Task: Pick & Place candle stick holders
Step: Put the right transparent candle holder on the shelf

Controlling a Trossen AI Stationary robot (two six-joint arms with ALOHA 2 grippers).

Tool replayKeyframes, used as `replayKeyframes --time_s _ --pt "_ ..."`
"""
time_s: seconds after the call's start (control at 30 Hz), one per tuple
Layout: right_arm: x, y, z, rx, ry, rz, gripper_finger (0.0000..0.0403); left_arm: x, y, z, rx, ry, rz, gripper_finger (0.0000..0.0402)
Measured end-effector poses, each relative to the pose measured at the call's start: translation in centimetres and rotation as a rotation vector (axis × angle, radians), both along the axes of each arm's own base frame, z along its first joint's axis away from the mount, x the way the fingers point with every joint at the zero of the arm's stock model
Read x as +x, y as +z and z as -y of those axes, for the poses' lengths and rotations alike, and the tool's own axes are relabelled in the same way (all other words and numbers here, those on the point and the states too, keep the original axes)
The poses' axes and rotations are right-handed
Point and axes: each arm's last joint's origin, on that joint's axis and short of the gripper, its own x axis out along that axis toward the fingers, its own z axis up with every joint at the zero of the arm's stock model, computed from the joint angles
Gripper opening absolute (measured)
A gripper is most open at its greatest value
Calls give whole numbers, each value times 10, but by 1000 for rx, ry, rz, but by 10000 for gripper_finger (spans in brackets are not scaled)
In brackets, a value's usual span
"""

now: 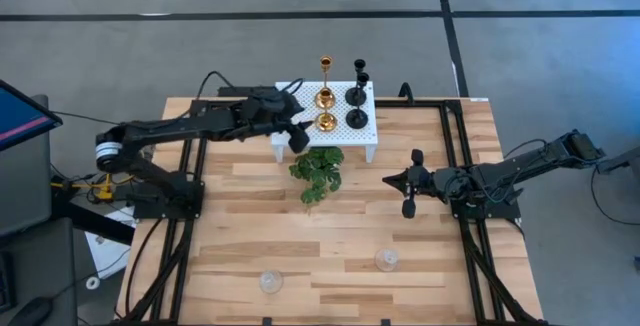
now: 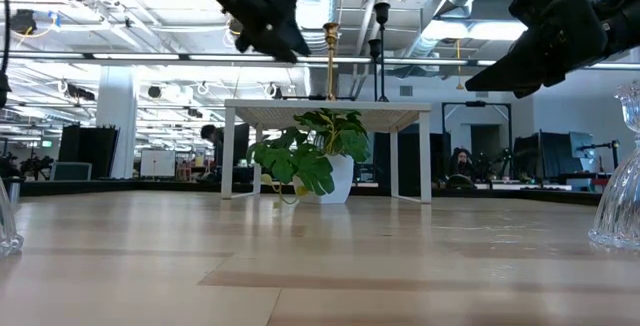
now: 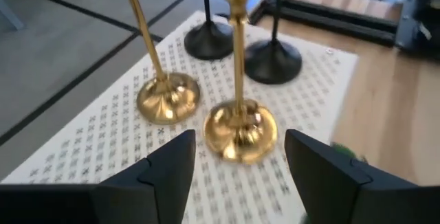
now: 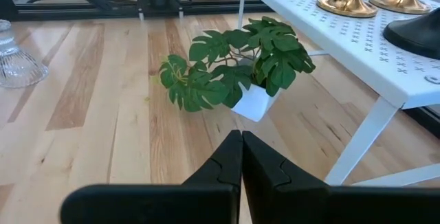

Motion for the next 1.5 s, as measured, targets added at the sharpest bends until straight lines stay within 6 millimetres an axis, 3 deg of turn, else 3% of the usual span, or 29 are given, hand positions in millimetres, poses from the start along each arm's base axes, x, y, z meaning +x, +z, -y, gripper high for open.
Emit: replayKeyframes --time_s 0.23,0.4,0.7,0.87,1.03,1.23,1.5 --pt "0 0 0 1 1 5 0 -35 8 21 -125 -42 -57 206" --pt "0 1 0 2 2 7 0 -53 6 36 -223 -58 -130 172" --pt "1 2 0 6 4 20 0 -50 4 79 -189 -231 -177 65" --pt "1 2 0 6 4 20 0 -55 -20 104 -102 -227 -224 8" --pt "1 2 0 6 5 20 0 -71 -46 119 -92 -220 -158 8" --pt "1 2 0 6 5 22 0 -85 -74 132 -25 -332 24 5" --pt "1 3 -1 8 5 28 0 -94 -113 138 29 -454 207 5"
